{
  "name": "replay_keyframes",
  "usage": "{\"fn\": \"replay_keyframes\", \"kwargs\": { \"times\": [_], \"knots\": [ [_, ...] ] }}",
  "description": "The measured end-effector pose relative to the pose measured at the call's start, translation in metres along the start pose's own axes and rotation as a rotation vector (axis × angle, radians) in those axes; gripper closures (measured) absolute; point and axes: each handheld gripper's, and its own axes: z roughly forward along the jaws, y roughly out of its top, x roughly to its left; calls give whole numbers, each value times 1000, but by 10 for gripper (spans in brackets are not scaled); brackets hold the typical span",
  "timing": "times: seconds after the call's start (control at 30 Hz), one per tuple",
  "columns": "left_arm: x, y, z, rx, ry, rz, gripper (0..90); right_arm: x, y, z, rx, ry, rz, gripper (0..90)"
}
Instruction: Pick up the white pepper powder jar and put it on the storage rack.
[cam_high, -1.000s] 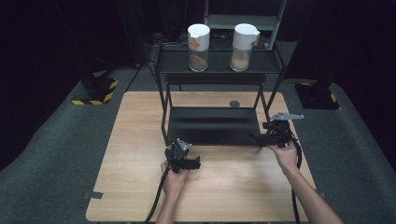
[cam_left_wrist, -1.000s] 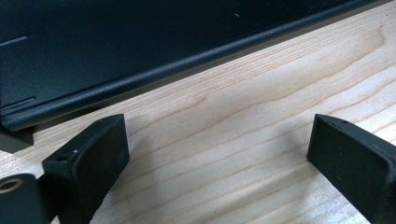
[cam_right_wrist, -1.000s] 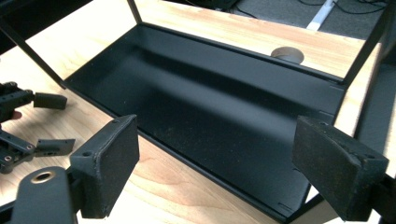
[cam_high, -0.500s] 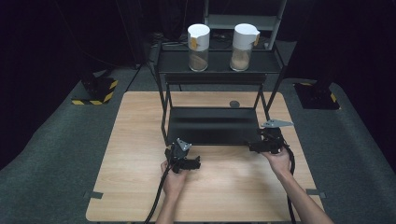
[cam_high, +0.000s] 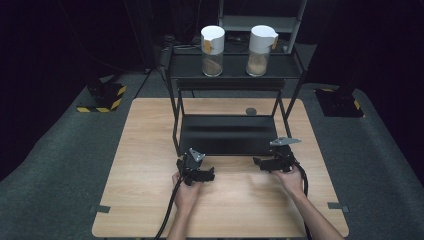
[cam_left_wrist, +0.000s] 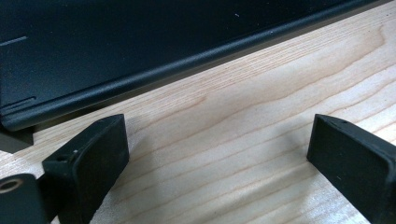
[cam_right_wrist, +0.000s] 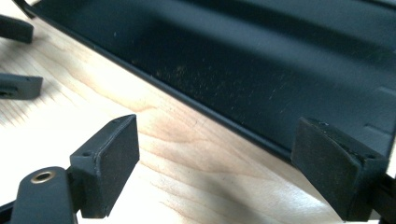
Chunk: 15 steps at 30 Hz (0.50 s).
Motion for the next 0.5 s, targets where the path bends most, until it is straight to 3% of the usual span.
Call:
{"fn": "replay_keyframes", "kwargs": {
  "times": [0.5],
  "knots": [
    [0, 0, 0, 0, -1, -1, 54, 9, -14, 20, 57, -19, -7, 144]
  ]
}}
